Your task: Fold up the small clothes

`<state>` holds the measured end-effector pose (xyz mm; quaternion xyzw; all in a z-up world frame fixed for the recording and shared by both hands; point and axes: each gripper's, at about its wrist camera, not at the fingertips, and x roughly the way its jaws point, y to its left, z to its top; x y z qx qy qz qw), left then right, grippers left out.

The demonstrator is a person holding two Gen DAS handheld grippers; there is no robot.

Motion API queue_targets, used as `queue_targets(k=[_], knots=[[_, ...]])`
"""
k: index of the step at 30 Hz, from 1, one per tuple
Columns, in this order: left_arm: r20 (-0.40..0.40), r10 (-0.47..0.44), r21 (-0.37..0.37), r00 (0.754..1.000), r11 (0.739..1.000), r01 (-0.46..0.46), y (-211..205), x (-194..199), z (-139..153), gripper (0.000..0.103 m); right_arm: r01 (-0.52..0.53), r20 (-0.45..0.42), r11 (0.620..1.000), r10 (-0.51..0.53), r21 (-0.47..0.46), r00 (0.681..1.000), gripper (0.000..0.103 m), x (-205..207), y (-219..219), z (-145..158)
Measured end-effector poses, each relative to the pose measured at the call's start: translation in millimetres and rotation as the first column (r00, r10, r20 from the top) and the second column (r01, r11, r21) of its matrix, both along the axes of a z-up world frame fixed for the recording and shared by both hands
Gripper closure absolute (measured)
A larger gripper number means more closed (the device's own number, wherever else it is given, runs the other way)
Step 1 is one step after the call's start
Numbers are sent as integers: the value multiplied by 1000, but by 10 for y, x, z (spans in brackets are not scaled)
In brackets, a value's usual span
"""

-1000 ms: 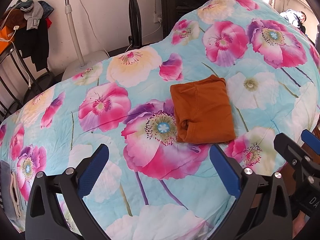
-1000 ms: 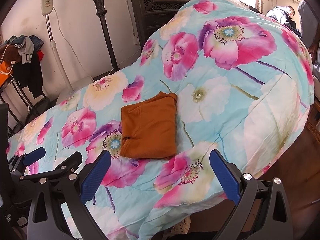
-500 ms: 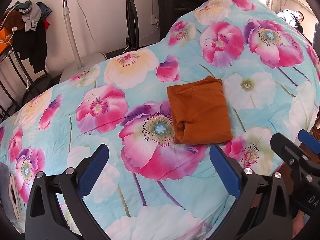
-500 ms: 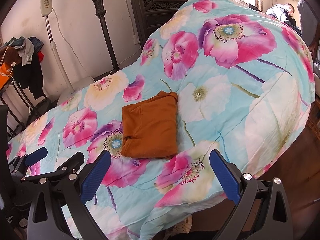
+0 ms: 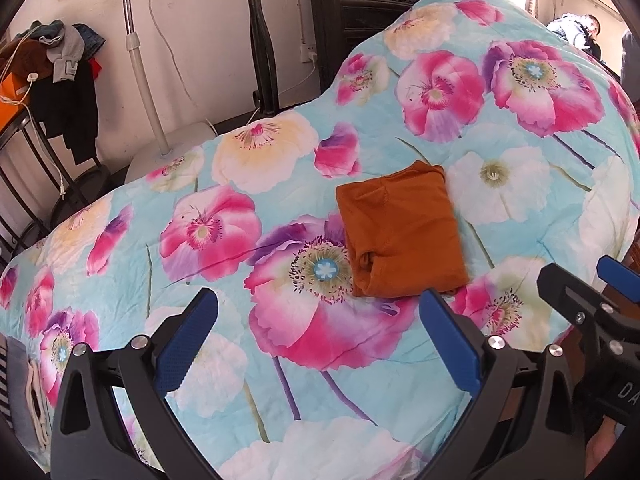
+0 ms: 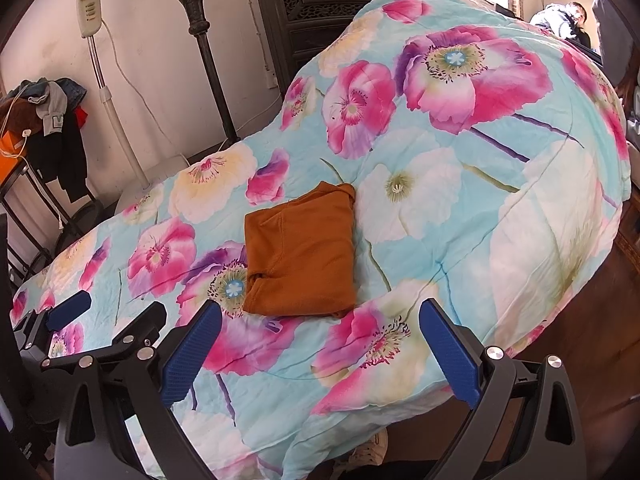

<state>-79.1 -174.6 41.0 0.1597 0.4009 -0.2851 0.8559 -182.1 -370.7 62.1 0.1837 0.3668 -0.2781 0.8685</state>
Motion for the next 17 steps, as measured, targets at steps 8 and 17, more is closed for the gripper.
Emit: queue_targets(k=[8, 17], knots=[[-43, 13, -2, 999, 1000, -13, 7, 53, -48, 5, 5, 2, 1000, -5, 5, 1000, 4, -7, -4, 3], [-26, 19, 13, 999, 1000, -19, -3, 35, -54, 5, 9, 3, 1000, -9, 7, 1000, 4, -10, 7, 6]])
